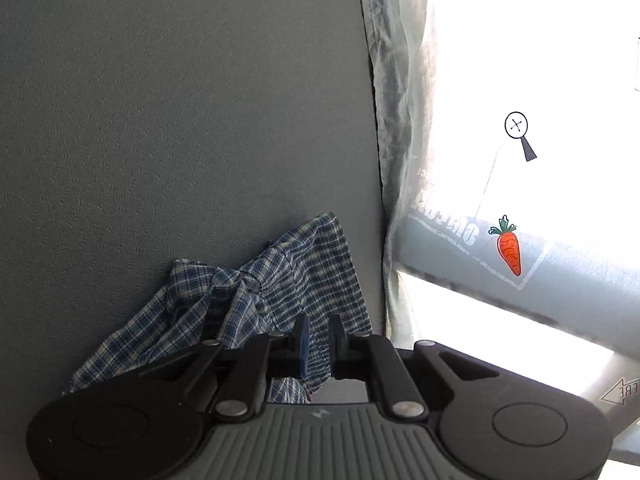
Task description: Fold clothes
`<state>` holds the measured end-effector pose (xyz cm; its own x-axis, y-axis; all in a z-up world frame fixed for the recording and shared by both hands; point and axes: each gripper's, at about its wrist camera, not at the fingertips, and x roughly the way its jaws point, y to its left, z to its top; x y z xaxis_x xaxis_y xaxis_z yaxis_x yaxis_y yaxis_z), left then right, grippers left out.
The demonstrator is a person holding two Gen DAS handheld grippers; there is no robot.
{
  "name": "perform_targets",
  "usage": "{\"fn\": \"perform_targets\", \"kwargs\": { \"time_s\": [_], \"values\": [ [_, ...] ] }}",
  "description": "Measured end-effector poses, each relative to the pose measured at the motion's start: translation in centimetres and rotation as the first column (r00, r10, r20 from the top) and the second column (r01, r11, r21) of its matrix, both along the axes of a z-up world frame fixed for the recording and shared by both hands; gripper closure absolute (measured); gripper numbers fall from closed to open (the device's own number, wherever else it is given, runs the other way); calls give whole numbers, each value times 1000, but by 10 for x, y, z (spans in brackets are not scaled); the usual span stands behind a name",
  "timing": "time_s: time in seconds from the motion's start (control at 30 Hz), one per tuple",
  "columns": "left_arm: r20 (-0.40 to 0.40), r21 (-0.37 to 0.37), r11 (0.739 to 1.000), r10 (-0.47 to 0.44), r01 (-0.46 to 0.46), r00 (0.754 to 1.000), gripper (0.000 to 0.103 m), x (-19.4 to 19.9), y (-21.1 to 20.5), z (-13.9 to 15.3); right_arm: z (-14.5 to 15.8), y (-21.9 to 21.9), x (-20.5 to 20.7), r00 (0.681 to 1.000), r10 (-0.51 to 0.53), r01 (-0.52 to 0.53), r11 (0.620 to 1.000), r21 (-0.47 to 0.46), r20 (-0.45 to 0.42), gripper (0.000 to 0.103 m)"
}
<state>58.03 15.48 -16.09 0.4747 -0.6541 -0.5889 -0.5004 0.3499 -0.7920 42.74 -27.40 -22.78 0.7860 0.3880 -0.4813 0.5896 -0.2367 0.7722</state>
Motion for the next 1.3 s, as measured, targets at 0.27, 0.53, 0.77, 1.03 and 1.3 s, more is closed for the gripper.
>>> {"fn": "perform_targets", "kwargs": {
  "time_s": [0.27, 0.53, 0.77, 1.03, 1.3],
  "values": [
    [328, 620, 783, -312, 45, 892, 58, -89, -38, 78, 120, 90, -32, 913, 398, -160, 155, -975, -87, 76],
    [388, 834, 541, -432, -110, 815, 36, -133, -105, 69, 85, 158, -49, 901, 426, -76, -39, -996, -85, 82],
    [324, 922, 349, -463, -167, 825, 33, -112, -120, 24, 34, 176, -2, 884, 410, -141, -225, -964, -225, 85],
    [224, 970, 196, -472, -146, 853, 25, -95, -120, -33, -4, 179, 4, 870, 371, -219, -297, -929, -324, 84],
    [207, 948, 310, -419, -75, 884, 12, -75, -95, -47, 0, 164, 8, 858, 411, -236, -215, -948, -307, 80]
  ]
}}
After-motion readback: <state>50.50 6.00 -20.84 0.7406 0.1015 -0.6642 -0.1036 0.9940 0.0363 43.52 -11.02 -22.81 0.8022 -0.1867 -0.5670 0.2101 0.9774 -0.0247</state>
